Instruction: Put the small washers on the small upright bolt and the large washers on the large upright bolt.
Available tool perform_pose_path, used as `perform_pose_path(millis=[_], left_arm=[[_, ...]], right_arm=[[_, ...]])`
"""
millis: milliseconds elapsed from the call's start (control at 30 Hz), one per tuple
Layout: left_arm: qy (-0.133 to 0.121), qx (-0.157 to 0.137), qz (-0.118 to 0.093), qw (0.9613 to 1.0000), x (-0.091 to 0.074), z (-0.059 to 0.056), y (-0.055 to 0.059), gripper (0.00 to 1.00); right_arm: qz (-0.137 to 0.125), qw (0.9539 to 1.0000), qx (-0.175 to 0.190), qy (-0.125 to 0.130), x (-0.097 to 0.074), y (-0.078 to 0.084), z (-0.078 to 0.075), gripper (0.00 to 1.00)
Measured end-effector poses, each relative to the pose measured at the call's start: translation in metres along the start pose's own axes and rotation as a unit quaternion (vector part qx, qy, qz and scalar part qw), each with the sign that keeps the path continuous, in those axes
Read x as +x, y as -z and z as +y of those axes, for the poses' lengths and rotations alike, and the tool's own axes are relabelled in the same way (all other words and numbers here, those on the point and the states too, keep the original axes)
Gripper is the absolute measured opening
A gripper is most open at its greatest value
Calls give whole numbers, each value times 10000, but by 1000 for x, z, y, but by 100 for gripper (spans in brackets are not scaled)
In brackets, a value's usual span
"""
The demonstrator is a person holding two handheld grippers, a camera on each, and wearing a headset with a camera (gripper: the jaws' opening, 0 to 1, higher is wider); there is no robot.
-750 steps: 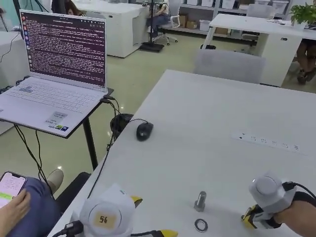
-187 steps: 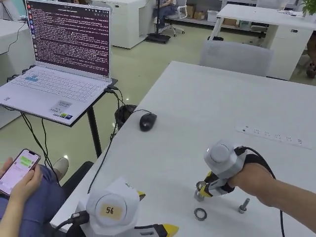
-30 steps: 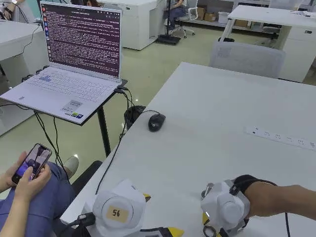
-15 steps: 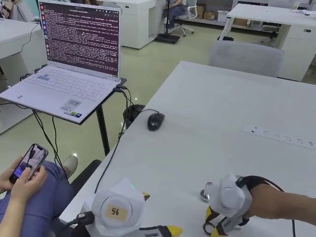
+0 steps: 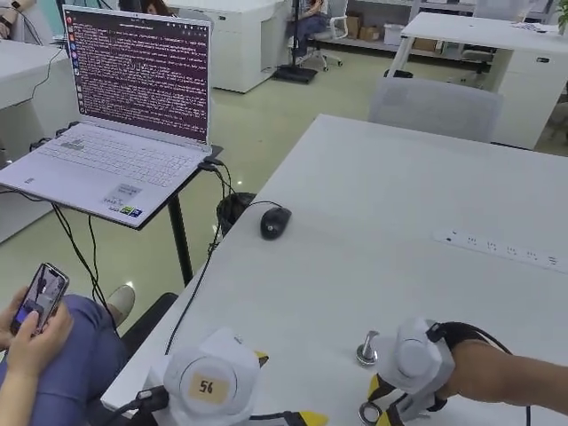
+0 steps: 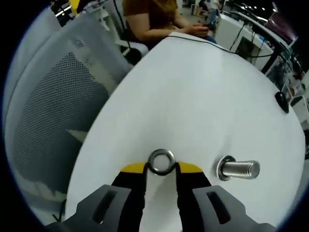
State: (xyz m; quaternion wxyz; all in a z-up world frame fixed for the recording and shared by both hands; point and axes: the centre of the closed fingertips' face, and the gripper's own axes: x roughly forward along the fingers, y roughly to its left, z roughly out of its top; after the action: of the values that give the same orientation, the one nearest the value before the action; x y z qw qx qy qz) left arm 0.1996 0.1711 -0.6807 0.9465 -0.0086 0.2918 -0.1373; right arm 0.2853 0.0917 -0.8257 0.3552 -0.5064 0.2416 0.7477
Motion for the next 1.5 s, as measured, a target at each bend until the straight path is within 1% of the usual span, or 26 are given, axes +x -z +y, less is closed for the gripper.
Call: perform_pose_path(millis=[33, 167, 267, 300, 400, 500, 700, 867, 900, 1000, 1267, 1500], left_arm=[[1, -1, 3, 10000, 0, 0, 0, 60], [1, -6, 1, 10000, 0, -2, 0, 60], [-6, -16, -17, 10000, 0, -2, -1, 60], [-14, -15, -16, 10000, 0, -2, -1, 60], [-34, -22, -13, 10000, -1, 0, 0, 60], [-49, -32, -13, 10000, -1, 2, 1, 60], [-54, -34, -2, 10000, -2, 2, 3, 60], [-33, -33, -4, 10000, -2, 1, 3, 60], [-33, -32, -2, 10000, -1, 0, 3, 60], [-38, -46, -15, 10000, -2, 0, 3, 60], [-54, -62, -24, 10000, -3, 1, 2, 60], [-31, -26, -13, 10000, -1, -1, 1, 60]], right_arm=[[19, 10000, -22, -4, -1, 0, 1, 25], [24, 10000, 79, 43, 0, 1, -1, 24], [-72, 9990, 414, 142, 0, -1, -1, 23], [-148, 9979, 609, 178, 0, -1, -1, 23], [-257, 9945, 985, 250, 0, -2, -2, 23], [-263, 9937, 1050, 288, 0, -2, -2, 23], [-234, 9936, 1046, 363, 1, -2, -1, 23], [-97, 9960, 818, 349, 1, -2, 0, 24], [-103, 9963, 776, 345, 2, -3, 0, 24], [-116, 9961, 797, 361, 2, -3, -2, 26], [-163, 9963, 771, 332, 2, -4, -2, 26], [-200, 9966, 731, 320, 3, -4, -2, 26]])
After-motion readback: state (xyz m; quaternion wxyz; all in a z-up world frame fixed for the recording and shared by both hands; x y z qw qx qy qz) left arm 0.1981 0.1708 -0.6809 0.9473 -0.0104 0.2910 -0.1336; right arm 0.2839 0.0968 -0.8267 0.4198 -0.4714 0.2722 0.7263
